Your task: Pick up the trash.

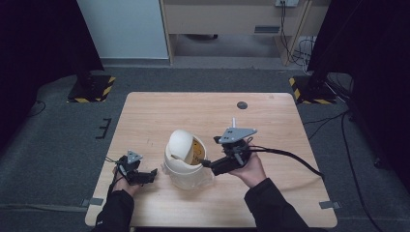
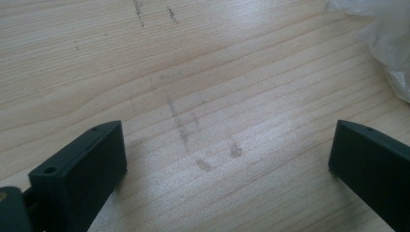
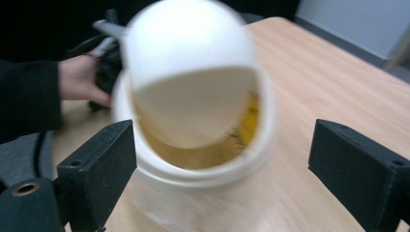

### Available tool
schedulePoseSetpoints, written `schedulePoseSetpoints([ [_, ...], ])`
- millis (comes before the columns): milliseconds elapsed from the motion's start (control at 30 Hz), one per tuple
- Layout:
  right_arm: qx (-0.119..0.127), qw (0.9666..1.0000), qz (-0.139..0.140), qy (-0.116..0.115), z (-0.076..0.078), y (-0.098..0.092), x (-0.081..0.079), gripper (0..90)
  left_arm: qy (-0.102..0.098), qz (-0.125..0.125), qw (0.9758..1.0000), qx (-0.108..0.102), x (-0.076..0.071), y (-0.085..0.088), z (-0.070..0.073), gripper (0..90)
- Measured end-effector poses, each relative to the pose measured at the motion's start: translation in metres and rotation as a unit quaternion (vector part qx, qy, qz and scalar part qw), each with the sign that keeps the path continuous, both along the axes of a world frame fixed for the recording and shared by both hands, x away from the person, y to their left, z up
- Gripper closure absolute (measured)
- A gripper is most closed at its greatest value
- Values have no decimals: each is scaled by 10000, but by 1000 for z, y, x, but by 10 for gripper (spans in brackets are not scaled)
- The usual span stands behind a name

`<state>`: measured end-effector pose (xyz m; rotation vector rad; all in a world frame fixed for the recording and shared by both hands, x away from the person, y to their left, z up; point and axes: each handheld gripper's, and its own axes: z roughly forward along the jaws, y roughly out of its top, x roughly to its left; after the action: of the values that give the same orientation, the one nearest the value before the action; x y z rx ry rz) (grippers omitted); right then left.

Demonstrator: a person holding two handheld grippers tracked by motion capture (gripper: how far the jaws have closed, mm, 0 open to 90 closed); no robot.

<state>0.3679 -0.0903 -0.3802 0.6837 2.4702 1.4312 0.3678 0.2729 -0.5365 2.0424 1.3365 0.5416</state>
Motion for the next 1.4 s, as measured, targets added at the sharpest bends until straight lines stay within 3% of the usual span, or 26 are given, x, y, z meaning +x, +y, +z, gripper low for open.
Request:
schedulePoseSetpoints([
  [167, 52, 9980, -622, -26, -2, -33, 11, 88, -3, 3, 10000, 2, 0, 0, 0, 0],
  [333, -382, 9922, -1186, 23, -18, -50, 17, 118, -5, 9, 10000, 0, 0, 0, 0, 0],
  [533, -607, 9829, -1701, 355, -55, -62, 36, 215, -5, 10, 10000, 0, 0, 0, 0, 0],
  [633, -815, 9740, -2036, 570, -79, -66, 49, 236, -1, 7, 10000, -1, 0, 0, 0, 0],
  [667, -885, 9730, -2056, 568, -83, -67, 52, 245, -1, 7, 10000, -1, 0, 0, 0, 0],
  [800, -1350, 9630, -2267, 545, -100, -64, 63, 293, -1, 8, 10000, -2, 0, 0, 0, 0],
  [967, -1302, 9627, -2251, 752, -113, -55, 69, 357, -1, 8, 10000, -1, 0, 0, 0, 0],
  [1133, -1486, 9545, -2431, 884, -123, -50, 75, 357, -6, 10, 10000, 2, 0, 0, 0, 0],
  [1400, -1674, 9468, -2532, 1069, -135, -44, 81, 429, -2, 18, 10000, 3, 0, -1, 0, 0],
])
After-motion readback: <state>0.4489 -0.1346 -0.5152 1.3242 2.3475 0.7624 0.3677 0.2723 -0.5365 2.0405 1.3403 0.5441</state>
